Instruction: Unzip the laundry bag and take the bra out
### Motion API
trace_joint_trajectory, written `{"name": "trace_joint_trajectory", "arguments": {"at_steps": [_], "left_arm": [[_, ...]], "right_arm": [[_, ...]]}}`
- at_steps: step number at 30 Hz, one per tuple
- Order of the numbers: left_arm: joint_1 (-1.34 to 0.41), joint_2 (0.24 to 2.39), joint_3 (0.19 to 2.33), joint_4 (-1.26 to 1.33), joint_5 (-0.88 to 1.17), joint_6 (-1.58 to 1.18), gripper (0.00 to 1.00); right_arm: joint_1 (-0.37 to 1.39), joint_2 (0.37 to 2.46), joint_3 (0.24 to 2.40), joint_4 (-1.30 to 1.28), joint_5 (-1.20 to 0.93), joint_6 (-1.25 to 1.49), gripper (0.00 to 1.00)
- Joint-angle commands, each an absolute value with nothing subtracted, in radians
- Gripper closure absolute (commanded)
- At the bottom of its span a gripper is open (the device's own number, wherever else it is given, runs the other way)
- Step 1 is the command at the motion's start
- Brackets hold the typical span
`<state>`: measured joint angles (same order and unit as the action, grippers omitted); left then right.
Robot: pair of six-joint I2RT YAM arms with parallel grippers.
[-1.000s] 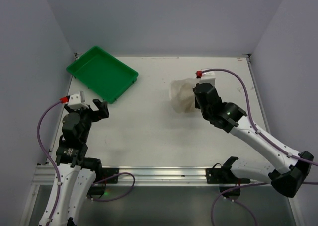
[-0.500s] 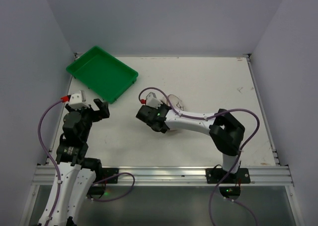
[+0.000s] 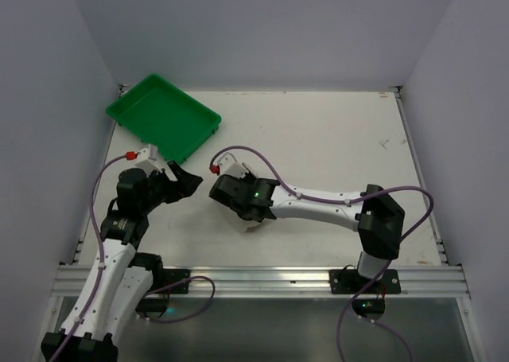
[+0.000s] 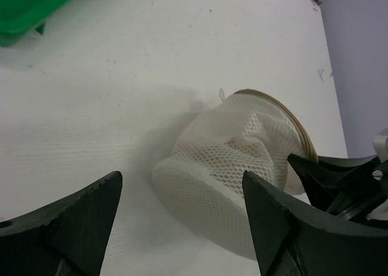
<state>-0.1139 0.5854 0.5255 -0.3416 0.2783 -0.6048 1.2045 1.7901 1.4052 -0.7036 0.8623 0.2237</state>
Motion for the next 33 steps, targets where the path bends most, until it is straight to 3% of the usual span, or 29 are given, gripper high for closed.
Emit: {"name": "trace_joint_trajectory", "arguments": {"at_steps": [1, 8, 13, 17, 20, 21, 23, 24, 25, 29, 33], "left_arm": [[-0.155, 0.633, 0.575, -0.336, 0.411, -0.745, 0.17], [-0.366, 0.722, 0.603, -0.328, 0.288, -0.938, 0.21], [-0.595, 0.775, 0.612, -0.333, 0.063, -1.006, 0.21], [-0.652, 0.847, 0.562, -0.281, 0.015, -1.061, 0.23], [-0.673, 0.885, 0.479, -0.158, 0.006, -1.094, 0.35], [-0.673, 0.876, 0.462, -0.131, 0.006, -1.1, 0.49], [-0.675, 0.859, 0.421, -0.044, -0.015, -1.112, 0.67], [-0.675, 0.847, 0.41, -0.02, -0.043, -1.111, 0.82], [-0.675, 0.845, 0.397, 0.041, -0.051, -1.103, 0.86], [-0.673, 0.931, 0.333, 0.323, -0.02, -1.089, 0.88], [-0.673, 1.15, 0.292, 0.572, 0.078, -1.106, 0.88]], "right_arm": [[1.198, 1.704, 1.385, -0.649, 0.842, 0.242, 1.0], [1.177, 1.664, 1.338, -0.629, 0.824, 0.276, 0.99], [1.154, 1.637, 1.301, -0.609, 0.808, 0.291, 1.0], [1.143, 1.591, 1.278, -0.604, 0.805, 0.295, 1.0], [1.143, 1.534, 1.275, -0.621, 0.792, 0.281, 1.0], [1.141, 1.519, 1.273, -0.639, 0.793, 0.278, 1.0], [1.141, 1.474, 1.272, -0.652, 0.799, 0.27, 1.0], [1.143, 1.459, 1.273, -0.667, 0.798, 0.261, 1.0], [1.143, 1.442, 1.275, -0.67, 0.796, 0.252, 1.0], [1.155, 1.359, 1.279, -0.667, 0.718, 0.198, 1.0], [1.17, 1.341, 1.24, -0.603, 0.566, 0.158, 1.0]]}}
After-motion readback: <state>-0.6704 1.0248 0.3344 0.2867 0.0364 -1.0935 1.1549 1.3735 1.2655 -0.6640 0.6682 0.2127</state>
